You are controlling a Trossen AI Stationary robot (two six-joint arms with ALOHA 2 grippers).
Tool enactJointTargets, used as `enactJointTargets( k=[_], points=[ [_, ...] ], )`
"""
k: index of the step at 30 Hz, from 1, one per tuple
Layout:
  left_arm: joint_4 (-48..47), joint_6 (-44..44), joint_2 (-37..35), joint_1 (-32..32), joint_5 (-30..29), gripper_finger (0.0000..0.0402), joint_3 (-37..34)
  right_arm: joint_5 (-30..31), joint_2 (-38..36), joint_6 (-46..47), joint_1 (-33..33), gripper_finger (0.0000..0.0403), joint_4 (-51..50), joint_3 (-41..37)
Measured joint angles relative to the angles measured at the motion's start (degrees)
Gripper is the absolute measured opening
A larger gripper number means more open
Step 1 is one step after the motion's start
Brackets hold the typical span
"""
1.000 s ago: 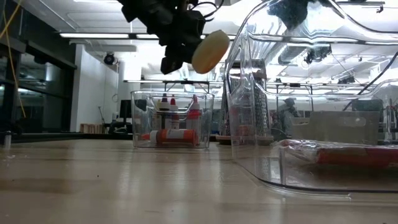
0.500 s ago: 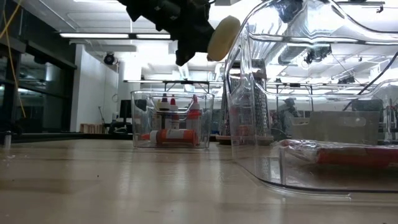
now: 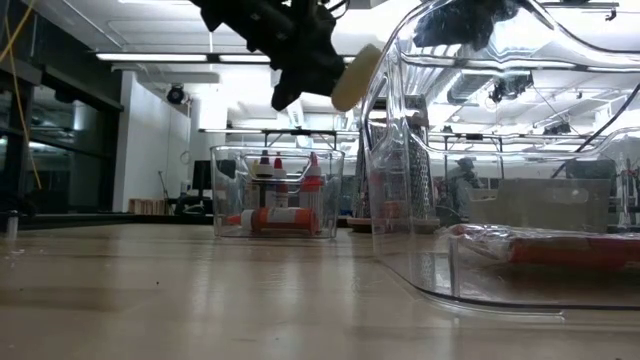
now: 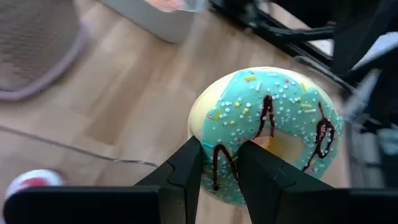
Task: Pick & Place Food Item
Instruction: Put the blue donut into the gray bin
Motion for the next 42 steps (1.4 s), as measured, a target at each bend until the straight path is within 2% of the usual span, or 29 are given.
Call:
enactJointTargets(
  k=[3,8,11,17,42],
  points=[
    [-0.19,-0.55,0.00,-0.76,-6.12,0.0090,0.00,4.45,0.00,3.77,-0.52,0.0162,-0.01,0.00],
    [-0.10,-3.01,0.00,-1.70,-13.06,0.0090,0.00,5.65,0.00,15.40,-2.73,0.0162,0.00,0.00],
    [-0.04,-3.84,0.00,-2.26,-15.62,0.0090,0.00,4.29,0.00,21.38,-4.65,0.0162,-0.02,0.00],
    [1.55,-4.69,0.00,-3.80,-20.31,0.0090,0.00,-1.84,0.00,23.06,-8.67,0.0162,0.10,0.00],
    [7.74,-4.65,0.00,-4.35,-23.31,0.0090,0.00,-2.36,0.00,23.01,-11.78,0.0162,3.86,0.00]
  ],
)
